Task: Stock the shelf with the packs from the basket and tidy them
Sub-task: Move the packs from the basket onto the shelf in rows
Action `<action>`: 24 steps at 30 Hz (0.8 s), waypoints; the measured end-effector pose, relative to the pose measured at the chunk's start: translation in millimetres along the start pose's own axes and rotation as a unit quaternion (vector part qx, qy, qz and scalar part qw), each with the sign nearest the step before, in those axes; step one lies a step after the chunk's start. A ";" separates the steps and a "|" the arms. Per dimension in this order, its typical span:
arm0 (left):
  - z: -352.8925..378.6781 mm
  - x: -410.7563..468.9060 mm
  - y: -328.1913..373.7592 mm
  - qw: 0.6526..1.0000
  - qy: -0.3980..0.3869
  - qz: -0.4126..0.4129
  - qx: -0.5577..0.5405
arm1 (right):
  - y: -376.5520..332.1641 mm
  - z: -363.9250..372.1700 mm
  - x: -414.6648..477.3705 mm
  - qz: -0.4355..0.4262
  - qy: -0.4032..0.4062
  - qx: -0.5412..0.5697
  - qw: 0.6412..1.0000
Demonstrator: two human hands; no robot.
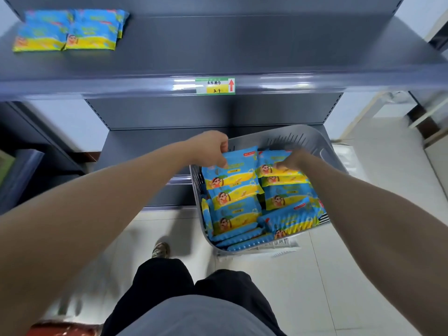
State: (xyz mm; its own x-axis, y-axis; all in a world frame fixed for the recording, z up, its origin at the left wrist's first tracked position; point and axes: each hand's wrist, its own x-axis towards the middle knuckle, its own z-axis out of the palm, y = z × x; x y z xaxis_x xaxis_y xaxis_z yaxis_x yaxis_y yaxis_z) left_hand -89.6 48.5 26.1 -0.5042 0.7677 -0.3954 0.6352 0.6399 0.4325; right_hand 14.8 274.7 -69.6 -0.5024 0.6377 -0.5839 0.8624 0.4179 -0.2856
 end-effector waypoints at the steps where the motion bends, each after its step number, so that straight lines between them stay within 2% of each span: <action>1: -1.1 0.7 -1.3 1.000 0.001 0.003 -0.002 | 2.1 2.2 0.7 0.004 0.018 -0.001 1.000; 4: -6.1 2.0 -4.0 1.000 0.012 0.017 -0.006 | 0.1 4.9 -1.0 0.025 0.073 0.017 0.997; 9: -20.2 6.0 -5.8 0.999 0.027 0.045 -0.002 | -18.6 -13.5 -21.6 -0.016 0.115 -0.011 0.993; 13: -35.5 6.8 -13.6 0.997 0.026 0.069 -0.007 | -24.9 -16.9 -34.7 -0.006 0.137 -0.001 0.991; 16: -52.5 5.3 -22.7 0.996 0.026 0.086 -0.013 | -43.6 -34.2 -50.4 -0.040 0.156 -0.011 0.987; 24: -127.3 -4.6 -55.0 0.991 0.068 0.108 -0.047 | -146.0 -107.6 -109.1 -0.131 0.322 0.029 0.937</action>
State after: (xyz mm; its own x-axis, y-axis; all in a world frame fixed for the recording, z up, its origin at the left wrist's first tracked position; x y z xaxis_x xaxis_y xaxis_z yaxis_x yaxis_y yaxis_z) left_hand -196.7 14.0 107.2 -0.4399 0.8807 -0.1755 0.6825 0.4549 0.5721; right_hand -62.9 213.7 117.5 -0.6146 0.7841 0.0862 0.6970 0.5910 -0.4060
